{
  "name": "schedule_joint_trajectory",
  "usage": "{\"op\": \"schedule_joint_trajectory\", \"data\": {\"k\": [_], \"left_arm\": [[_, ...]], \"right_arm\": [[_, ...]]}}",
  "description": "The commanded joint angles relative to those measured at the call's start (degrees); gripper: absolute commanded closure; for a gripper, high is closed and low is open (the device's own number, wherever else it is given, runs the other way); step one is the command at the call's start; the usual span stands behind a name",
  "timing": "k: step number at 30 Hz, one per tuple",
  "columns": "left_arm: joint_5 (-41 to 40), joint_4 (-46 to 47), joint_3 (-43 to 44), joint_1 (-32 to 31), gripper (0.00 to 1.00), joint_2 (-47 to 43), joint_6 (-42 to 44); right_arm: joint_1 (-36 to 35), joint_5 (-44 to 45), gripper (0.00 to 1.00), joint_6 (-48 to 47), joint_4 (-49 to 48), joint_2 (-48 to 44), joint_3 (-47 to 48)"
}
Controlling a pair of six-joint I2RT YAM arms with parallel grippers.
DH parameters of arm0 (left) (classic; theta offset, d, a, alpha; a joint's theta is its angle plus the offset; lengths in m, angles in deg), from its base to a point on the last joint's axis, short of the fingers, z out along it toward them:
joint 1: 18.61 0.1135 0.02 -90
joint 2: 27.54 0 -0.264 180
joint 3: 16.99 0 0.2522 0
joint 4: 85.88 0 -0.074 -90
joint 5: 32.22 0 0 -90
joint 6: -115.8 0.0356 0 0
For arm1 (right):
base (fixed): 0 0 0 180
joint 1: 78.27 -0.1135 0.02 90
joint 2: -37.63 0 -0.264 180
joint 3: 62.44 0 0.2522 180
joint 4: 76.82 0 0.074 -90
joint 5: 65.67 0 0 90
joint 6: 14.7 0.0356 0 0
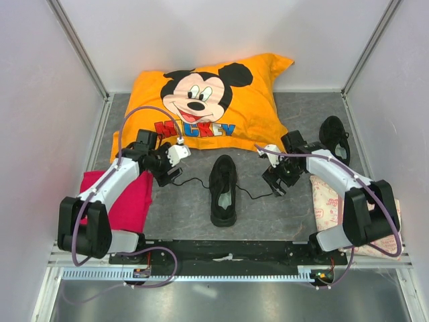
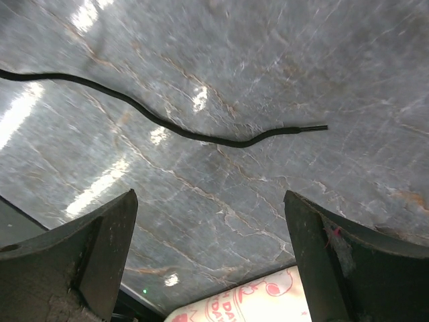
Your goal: Tie the shoes
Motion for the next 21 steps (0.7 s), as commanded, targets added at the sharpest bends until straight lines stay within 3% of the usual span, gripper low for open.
{"op": "schedule_joint_trajectory", "data": {"k": [1, 13, 21], "left_arm": [[3.71, 4.59, -1.04, 0.26, 0.15, 2.43, 14.18], [6.88, 4.59, -1.48, 0.17, 0.21, 12.27, 24.39], [6.62, 4.24, -4.90, 0.08, 0.25, 14.12, 31.07]], "right_arm": [[0.10, 3.05, 0.02, -3.13, 0.85, 3.21, -0.30], [0.10, 5.78, 0.02, -6.29, 0.67, 4.62, -2.49], [0.10, 4.20, 0.02, -6.65, -1.25, 4.00, -1.18]]}}
